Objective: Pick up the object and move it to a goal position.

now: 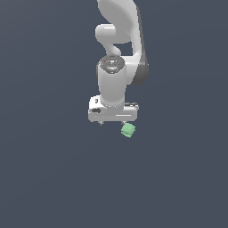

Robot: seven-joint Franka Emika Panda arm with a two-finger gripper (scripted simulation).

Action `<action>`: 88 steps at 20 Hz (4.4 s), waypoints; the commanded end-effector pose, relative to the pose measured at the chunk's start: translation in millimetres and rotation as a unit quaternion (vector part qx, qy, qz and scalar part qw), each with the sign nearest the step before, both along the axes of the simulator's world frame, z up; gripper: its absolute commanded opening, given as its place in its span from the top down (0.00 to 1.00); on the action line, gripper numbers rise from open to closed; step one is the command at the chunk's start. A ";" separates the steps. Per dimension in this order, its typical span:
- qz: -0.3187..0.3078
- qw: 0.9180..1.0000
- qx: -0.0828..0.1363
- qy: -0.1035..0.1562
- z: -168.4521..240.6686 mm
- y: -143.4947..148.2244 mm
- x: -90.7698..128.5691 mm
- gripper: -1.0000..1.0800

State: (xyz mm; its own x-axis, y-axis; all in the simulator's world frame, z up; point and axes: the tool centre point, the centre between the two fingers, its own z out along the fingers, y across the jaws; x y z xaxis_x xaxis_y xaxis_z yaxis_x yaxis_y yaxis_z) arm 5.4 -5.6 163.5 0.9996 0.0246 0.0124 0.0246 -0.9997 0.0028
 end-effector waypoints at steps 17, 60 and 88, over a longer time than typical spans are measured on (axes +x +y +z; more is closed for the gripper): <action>-0.145 0.989 0.003 0.003 -36.8 45.3 -17.4 0.04; -0.295 0.955 0.003 0.006 -122.9 87.3 -41.9 0.04; -0.295 0.956 0.003 0.005 -106.3 -18.4 -11.9 1.00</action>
State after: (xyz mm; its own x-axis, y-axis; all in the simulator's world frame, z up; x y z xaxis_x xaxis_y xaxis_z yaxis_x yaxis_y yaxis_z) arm -11.0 -7.0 54.5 0.8402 -0.5423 0.0000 -0.5423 -0.8402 -0.0008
